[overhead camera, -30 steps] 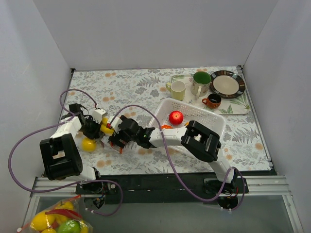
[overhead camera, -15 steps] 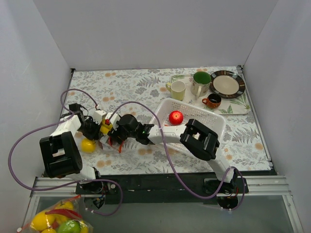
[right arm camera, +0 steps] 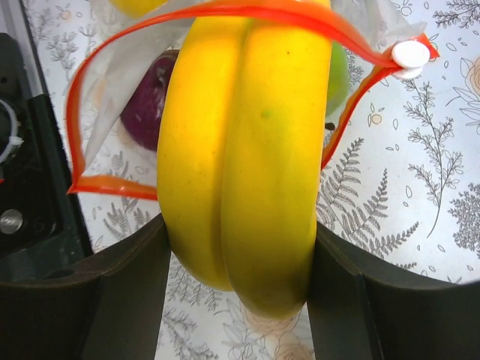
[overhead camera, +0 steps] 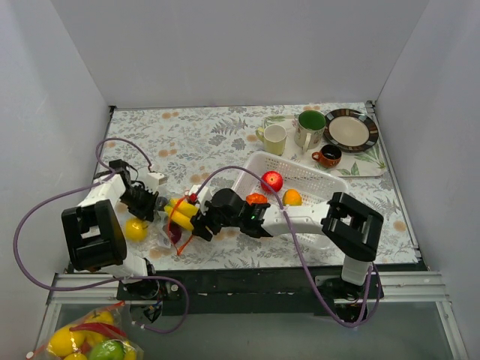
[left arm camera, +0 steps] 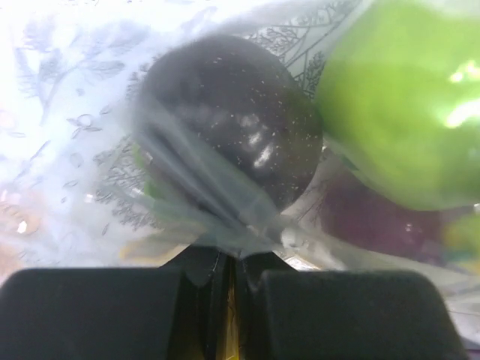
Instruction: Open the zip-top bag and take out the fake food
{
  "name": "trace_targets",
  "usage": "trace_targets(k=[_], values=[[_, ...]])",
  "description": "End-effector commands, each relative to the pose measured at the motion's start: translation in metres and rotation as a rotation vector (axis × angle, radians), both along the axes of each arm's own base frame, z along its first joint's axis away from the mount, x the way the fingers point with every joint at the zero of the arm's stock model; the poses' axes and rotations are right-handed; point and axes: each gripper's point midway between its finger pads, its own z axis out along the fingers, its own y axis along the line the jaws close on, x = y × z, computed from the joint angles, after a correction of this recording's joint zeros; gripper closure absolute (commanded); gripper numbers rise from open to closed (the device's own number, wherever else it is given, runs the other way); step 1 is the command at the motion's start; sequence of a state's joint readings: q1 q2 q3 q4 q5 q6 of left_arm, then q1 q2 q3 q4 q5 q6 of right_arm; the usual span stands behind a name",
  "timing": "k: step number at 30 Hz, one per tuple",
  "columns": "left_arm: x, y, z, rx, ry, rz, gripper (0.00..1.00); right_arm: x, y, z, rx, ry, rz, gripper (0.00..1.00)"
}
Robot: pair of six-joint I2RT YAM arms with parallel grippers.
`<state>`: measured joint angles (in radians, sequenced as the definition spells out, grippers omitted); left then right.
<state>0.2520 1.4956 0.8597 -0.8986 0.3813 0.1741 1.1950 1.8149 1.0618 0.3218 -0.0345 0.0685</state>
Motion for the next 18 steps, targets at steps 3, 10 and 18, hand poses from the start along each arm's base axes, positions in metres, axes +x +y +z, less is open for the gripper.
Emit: trace_targets(k=[3,10,18], values=[[0.022,0.007,0.030,0.023,-0.089,0.047,1.00,-0.024,-0.015,0.036,0.037,0.064,0.017,0.90],[0.016,0.002,0.034,0.011,-0.107,0.049,1.00,-0.015,-0.069,0.089,0.015,-0.023,-0.112,0.98],[0.013,-0.009,0.038,-0.047,-0.108,0.046,1.00,0.038,-0.167,0.136,0.082,-0.215,-0.474,0.99]])
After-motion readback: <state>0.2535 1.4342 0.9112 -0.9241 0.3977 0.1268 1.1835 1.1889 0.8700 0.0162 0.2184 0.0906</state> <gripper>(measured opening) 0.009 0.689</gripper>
